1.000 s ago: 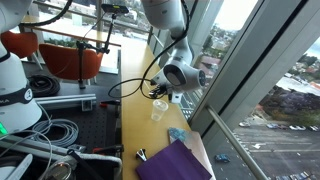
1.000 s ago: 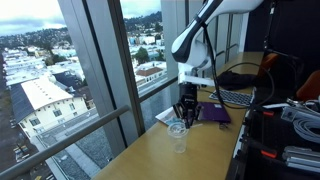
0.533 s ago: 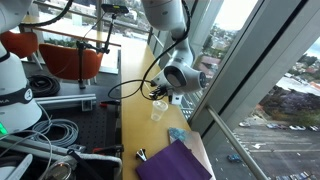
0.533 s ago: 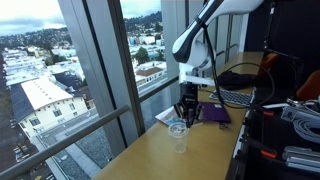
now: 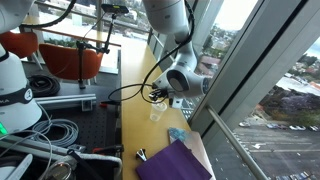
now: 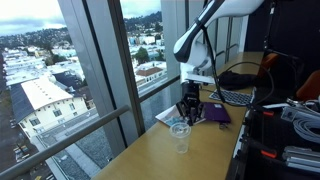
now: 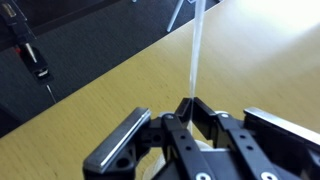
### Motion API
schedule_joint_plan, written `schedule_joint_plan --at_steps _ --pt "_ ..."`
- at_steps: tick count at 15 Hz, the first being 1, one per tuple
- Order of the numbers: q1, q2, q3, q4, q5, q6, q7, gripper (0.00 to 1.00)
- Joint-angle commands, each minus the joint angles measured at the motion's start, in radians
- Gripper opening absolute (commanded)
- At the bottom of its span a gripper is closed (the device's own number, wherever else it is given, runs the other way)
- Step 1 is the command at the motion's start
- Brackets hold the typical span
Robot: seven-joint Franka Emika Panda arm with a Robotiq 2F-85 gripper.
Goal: Put the straw into the cup
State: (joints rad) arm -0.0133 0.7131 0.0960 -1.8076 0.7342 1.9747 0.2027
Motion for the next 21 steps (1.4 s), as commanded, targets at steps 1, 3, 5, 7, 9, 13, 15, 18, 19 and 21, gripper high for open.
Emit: schedule_joint_plan --at_steps 1,3,5,7,9,13,15,18,19,21 --pt "-0.025 0.04 -0.004 0.063 0.027 -0.079 -0.017 0.02" --pt "-0.039 0.063 -0.007 0.092 0.033 -0.107 -0.017 0.02" --pt "-0.055 0.089 -0.011 0.128 0.037 -0.142 -0.014 0.02" --pt "-0.072 0.119 -0.011 0.166 0.045 -0.181 -0.013 0.02" --pt "-0.087 0.154 -0.011 0.205 0.058 -0.223 -0.011 0.02" --pt "-0.105 0.216 -0.015 0.276 0.089 -0.29 -0.005 0.02" --pt "-0.11 0.246 -0.018 0.311 0.101 -0.316 -0.001 0.02" --pt "-0.114 0.284 -0.024 0.357 0.117 -0.344 0.008 0.36" --pt "-0.115 0.293 -0.025 0.368 0.121 -0.349 0.011 0.41" --pt "-0.116 0.307 -0.025 0.39 0.129 -0.357 0.014 0.56"
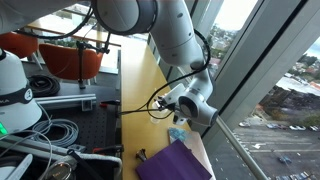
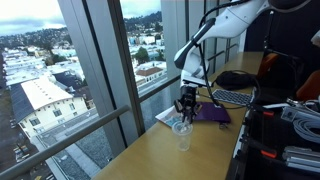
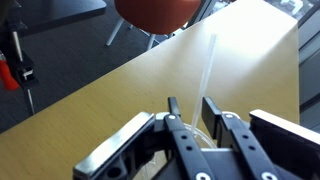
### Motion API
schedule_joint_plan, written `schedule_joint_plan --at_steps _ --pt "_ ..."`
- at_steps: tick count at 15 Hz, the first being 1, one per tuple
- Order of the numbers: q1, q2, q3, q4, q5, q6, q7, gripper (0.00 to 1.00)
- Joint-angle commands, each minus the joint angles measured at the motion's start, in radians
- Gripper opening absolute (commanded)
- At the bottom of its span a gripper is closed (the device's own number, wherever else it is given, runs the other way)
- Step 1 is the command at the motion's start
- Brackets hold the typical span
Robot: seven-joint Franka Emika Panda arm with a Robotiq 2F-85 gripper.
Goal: Put the straw into the cup
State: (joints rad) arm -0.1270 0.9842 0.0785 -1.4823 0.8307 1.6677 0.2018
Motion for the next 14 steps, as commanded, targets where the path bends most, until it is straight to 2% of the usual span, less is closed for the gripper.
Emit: schedule_joint_plan --at_steps 1,4,6,11,14 --pt "-0.002 0.037 -0.008 0.07 0.034 -0.05 0.014 0.64" --pt "0.008 0.021 -0.006 0.065 0.037 -0.046 0.011 0.86" --pt "0.036 -0.034 -0.009 0.01 0.031 -0.011 -0.002 0.98" --pt "0.154 -0.212 -0.021 -0.148 -0.055 0.063 -0.055 1.0" --pt "0.24 -0.313 -0.017 -0.244 -0.152 0.106 -0.016 1.0"
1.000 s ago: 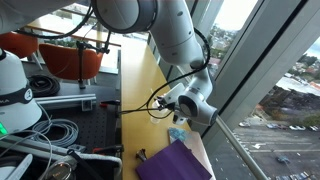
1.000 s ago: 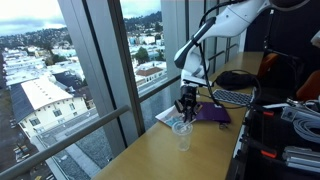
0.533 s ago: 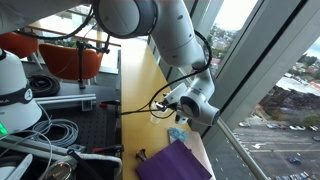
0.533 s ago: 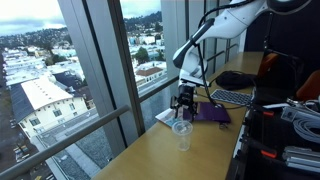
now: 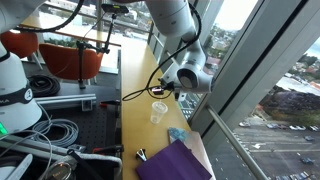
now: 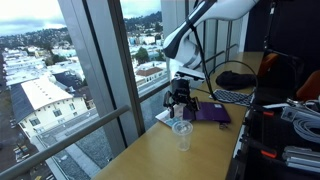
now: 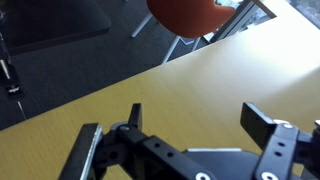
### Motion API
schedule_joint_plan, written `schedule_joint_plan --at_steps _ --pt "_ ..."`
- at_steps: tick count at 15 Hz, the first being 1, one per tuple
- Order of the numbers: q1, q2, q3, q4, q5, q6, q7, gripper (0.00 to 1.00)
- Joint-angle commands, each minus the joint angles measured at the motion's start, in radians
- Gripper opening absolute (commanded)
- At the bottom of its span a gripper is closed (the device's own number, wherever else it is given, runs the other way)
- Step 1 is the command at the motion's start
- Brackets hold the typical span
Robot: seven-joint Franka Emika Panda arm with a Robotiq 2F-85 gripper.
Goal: Put the straw into the cup
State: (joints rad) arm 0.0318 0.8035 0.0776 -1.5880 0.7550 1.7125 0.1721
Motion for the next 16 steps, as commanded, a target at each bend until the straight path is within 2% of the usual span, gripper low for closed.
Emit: schedule_joint_plan --at_steps 1,4,8,16 --pt "0.11 -0.155 -0.014 -0.157 -0.113 0.079 0.034 1.0" --pt "0.174 -0.226 -0.002 -0.256 -0.223 0.179 0.029 1.0" --pt "0.215 -0.291 0.009 -0.402 -0.375 0.376 -0.004 1.0" --pt "0.211 -0.409 0.001 -0.554 -0.619 0.771 0.003 1.0"
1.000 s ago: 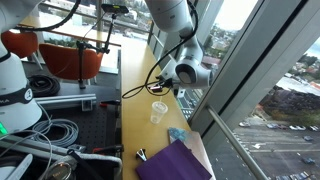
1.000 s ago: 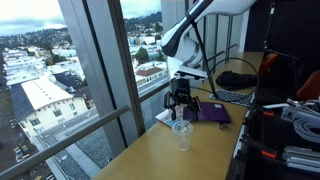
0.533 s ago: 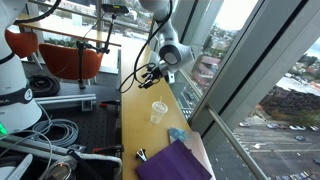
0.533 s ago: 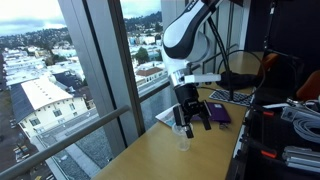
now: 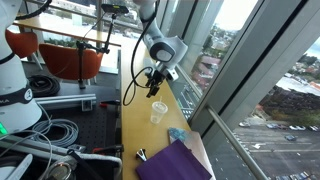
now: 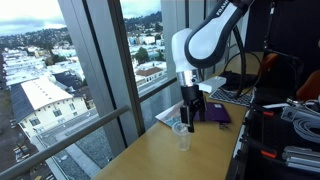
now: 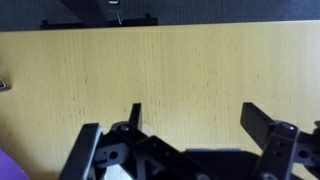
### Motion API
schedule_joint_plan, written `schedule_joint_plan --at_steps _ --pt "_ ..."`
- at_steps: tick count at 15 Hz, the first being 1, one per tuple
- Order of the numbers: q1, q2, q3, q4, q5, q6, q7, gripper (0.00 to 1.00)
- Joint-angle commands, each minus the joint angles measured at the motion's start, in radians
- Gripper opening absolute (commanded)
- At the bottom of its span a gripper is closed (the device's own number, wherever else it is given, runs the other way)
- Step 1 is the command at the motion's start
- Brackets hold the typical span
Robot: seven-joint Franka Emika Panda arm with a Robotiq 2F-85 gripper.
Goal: Put the straw into the cup
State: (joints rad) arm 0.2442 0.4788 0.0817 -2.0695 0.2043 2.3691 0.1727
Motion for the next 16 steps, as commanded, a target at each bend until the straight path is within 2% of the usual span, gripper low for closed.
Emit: schedule_joint_plan --at_steps 1,4,6,8,11,12,16 --pt "-0.003 -0.102 -0.004 -0.087 -0.09 0.163 0.004 1.0" --pt "-0.005 -0.158 -0.016 -0.125 -0.156 0.308 0.011 1.0" --pt "-0.013 -0.189 -0.023 -0.148 -0.179 0.352 0.018 1.0" --pt "-0.019 -0.215 -0.034 -0.174 -0.194 0.358 0.032 1.0" --pt "-0.025 -0.24 -0.055 -0.2 -0.218 0.301 0.084 1.0" --pt "-0.039 -0.2 -0.027 -0.162 -0.19 0.322 0.041 1.0" --pt "-0.044 -0.211 -0.036 -0.187 -0.194 0.321 0.058 1.0"
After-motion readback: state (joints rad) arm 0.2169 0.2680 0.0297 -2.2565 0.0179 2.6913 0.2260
